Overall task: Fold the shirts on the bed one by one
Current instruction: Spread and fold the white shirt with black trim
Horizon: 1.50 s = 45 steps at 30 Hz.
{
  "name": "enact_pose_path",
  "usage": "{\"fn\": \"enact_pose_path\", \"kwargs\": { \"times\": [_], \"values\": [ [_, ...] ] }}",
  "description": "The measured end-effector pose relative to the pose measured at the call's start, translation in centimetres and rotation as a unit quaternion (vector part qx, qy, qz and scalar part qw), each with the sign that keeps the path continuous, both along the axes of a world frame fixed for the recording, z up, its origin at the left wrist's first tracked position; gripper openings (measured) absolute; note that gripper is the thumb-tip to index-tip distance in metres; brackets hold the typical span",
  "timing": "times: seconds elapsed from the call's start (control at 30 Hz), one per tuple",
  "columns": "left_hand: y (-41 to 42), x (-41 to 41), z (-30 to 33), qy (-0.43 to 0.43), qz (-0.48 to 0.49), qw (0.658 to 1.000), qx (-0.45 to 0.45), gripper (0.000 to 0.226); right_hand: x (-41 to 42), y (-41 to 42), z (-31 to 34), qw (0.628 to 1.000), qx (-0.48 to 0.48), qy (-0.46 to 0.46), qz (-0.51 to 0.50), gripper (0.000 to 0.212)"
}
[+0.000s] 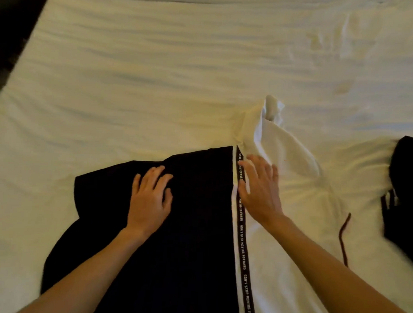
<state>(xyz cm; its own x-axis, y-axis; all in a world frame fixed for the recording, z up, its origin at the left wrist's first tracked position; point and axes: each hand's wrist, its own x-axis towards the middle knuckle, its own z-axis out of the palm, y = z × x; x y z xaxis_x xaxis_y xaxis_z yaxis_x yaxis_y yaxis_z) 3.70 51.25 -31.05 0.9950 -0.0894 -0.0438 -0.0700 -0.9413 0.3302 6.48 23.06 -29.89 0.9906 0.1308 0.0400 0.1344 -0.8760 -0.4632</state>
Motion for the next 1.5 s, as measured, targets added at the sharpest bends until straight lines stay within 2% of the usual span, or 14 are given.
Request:
{"fn": "enact_pose_path", "kwargs": {
  "times": [0.13,0.27,0.37,0.53,0.63,0.7,0.87,0.93,1.0,1.17,1.27,1.37,1.43,1.5],
  "values": [
    [9.2,3.7,1.9,0.136,0.057,0.987,0.065,0.047,3.4,7.0,0.2,0.987,-0.009,0.086,0.135,0.046],
    [12.1,6.3,2.9,0.210,0.023,0.964,0.160,0.064,6.4,11.8,0.0,0.968,-0.085,0.164,0.170,0.056],
    [13.9,8.6,3.9,0.308,0.047,0.940,0.139,0.057,8.2,13.4,0.2,0.949,-0.163,0.202,0.178,0.067],
    [18.6,13.0,7.5,0.471,-0.023,0.873,0.124,0.030,12.1,13.1,1.4,0.902,-0.194,0.301,0.241,0.030],
    [20.6,15.1,7.9,0.318,0.064,0.940,0.108,0.021,13.3,13.3,1.9,0.912,-0.178,0.288,0.233,0.027],
    [20.9,14.6,6.6,0.203,0.184,0.962,0.020,0.023,12.9,13.4,1.7,0.928,-0.174,0.258,0.203,0.018],
    [20.3,11.0,2.4,0.209,0.390,0.878,-0.183,0.069,12.6,14.7,1.1,0.927,-0.197,0.272,0.166,0.036],
    [20.8,11.2,2.0,0.222,0.408,0.857,-0.224,0.069,13.5,15.4,1.6,0.916,-0.202,0.304,0.168,0.052],
    [21.2,12.0,2.2,0.258,0.392,0.840,-0.274,0.058,14.6,15.7,2.2,0.905,-0.161,0.349,0.183,0.043],
    [21.3,12.6,2.1,0.132,0.368,0.883,-0.260,0.027,14.8,16.2,1.1,0.961,-0.095,0.241,0.096,0.013],
    [20.6,9.5,1.8,0.113,0.411,0.861,-0.276,0.049,10.4,18.0,-1.0,0.974,-0.194,0.114,0.031,0.046],
    [20.4,5.2,2.5,0.138,0.439,0.842,-0.281,0.066,4.5,20.6,-2.1,0.977,-0.176,0.005,0.119,0.066],
    [20.9,1.9,2.9,0.176,0.456,0.825,-0.285,0.067,0.3,22.5,-3.4,0.964,-0.154,0.020,0.217,0.060],
    [21.5,-1.6,3.1,0.257,0.473,0.765,-0.352,0.077,-2.8,24.1,-4.4,0.949,-0.162,0.085,0.259,0.059]
  ]
}}
